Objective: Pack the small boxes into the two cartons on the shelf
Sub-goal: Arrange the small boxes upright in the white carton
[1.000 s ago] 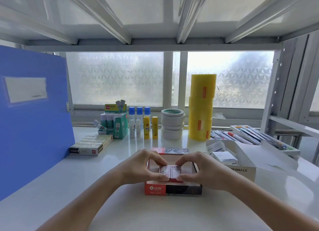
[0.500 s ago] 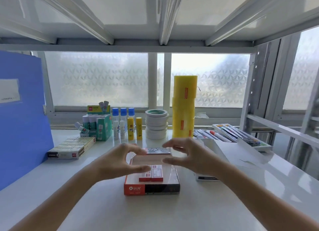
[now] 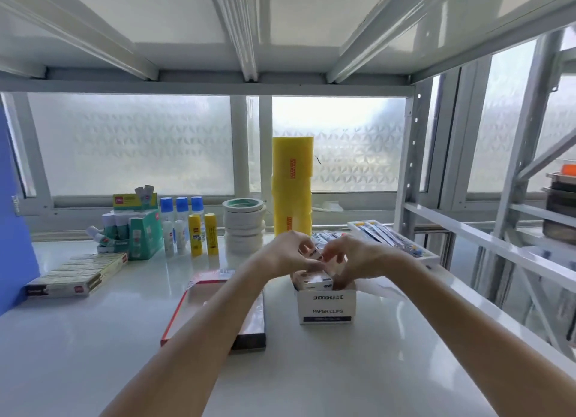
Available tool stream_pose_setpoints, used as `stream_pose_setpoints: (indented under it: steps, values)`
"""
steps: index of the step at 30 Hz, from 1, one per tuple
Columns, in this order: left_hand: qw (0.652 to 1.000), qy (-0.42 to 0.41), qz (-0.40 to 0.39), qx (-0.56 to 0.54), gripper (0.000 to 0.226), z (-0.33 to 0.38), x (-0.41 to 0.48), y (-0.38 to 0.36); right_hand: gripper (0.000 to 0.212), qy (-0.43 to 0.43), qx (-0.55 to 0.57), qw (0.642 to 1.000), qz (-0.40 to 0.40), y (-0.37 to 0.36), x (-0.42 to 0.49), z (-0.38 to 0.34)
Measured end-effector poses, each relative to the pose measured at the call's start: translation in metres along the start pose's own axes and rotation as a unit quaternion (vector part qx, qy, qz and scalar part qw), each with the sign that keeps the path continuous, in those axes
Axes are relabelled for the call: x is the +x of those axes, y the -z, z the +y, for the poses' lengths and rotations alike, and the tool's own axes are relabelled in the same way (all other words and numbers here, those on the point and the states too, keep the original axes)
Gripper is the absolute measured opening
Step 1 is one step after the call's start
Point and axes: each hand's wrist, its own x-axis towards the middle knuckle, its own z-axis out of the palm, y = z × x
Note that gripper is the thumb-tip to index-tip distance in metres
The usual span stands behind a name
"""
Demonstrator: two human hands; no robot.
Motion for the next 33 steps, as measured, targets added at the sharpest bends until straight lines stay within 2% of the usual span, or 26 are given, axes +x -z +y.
stream_pose_setpoints:
  steps: [3,7,11,14,19,21,24,29,33]
  values:
    - [1.000,0.012,0.004,-0.021,0.042,-0.004,0.004,-0.001,0.048,-0.011,-0.007,1.000,0.005,-0.007,0.007,-0.003]
    - [1.000,-0.005,0.013,-0.018,0.042,-0.004,0.004,-0.004,0.057,-0.007,0.061,0.998,0.010,-0.012,0.009,0.005]
    - [0.997,-0.028,0.068,-0.017,0.040,-0.004,0.002,-0.005,0.057,0.028,0.004,0.994,0.106,-0.010,0.002,0.007]
    - [0.995,-0.038,0.087,-0.019,0.040,-0.007,0.001,-0.006,0.053,0.045,0.059,0.988,0.138,-0.004,-0.006,0.007]
    - [0.997,-0.055,0.058,-0.004,0.034,-0.012,0.001,-0.009,0.051,0.089,0.151,0.971,0.161,0.013,-0.020,0.003]
    - [0.997,-0.053,0.058,-0.005,0.035,-0.014,0.002,-0.010,0.058,0.090,0.158,0.971,0.158,0.017,-0.025,0.003]
    - [0.999,-0.043,0.023,-0.024,0.035,-0.016,0.005,-0.008,0.075,0.071,0.114,0.975,0.177,0.018,-0.026,0.010]
    - [0.993,-0.008,-0.080,-0.085,0.036,-0.020,0.011,-0.003,0.060,0.088,0.077,0.975,0.191,0.009,-0.019,0.013]
    - [0.995,-0.007,-0.070,-0.068,0.029,-0.027,0.014,-0.007,0.060,0.088,0.055,0.974,0.201,0.001,-0.011,0.010]
